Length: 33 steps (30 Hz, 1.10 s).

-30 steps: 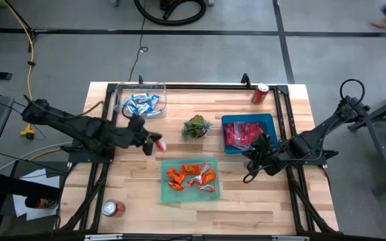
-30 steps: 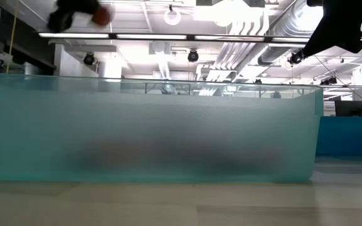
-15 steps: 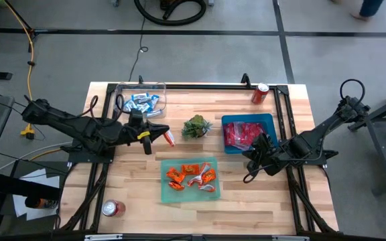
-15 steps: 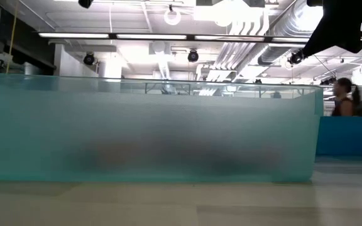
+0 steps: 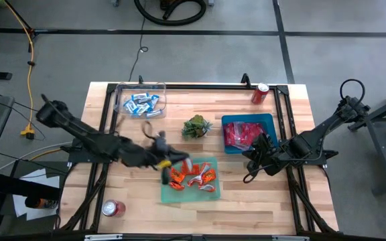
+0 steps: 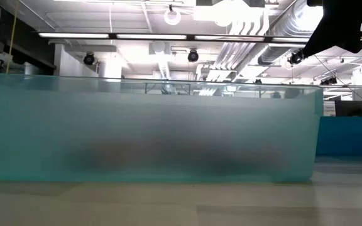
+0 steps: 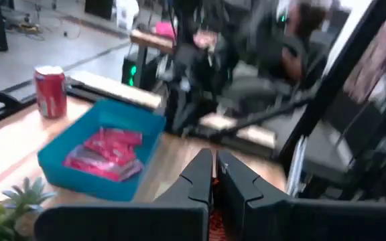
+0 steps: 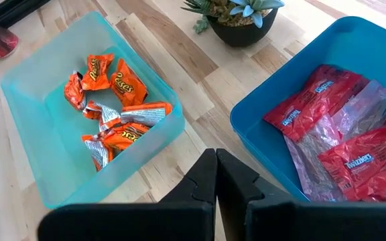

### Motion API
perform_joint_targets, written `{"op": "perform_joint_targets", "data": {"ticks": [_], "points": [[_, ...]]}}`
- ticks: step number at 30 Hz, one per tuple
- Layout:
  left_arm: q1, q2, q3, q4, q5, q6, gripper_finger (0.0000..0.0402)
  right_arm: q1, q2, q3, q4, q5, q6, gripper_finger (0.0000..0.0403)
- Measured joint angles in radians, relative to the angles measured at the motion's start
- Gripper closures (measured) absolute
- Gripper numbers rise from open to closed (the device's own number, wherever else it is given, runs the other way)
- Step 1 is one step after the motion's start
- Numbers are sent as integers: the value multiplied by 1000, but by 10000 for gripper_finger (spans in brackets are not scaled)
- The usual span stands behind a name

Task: Sort candy
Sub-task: Put the orange candy into the green transparent bin

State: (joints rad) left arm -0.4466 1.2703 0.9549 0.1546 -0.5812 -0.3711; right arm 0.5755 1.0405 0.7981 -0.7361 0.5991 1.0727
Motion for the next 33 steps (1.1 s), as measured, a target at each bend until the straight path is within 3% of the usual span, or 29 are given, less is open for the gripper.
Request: {"op": "perform_joint_targets", "data": {"ticks": [7,12,17,24,33], "points": [[-24,304,213,-174,38,70,401,0,0,0,0,0,-8,403],[-34,468,284,-218,41,112,401,0,0,0,0,0,-4,403],[-50,544,287,-267,57,74,401,0,0,0,0,0,0,403],[-79,643,287,-320,177,60,401,0,0,0,-7,0,-26,403],[-66,739,287,-314,170,24,401,0,0,0,-7,0,-23,403]]}}
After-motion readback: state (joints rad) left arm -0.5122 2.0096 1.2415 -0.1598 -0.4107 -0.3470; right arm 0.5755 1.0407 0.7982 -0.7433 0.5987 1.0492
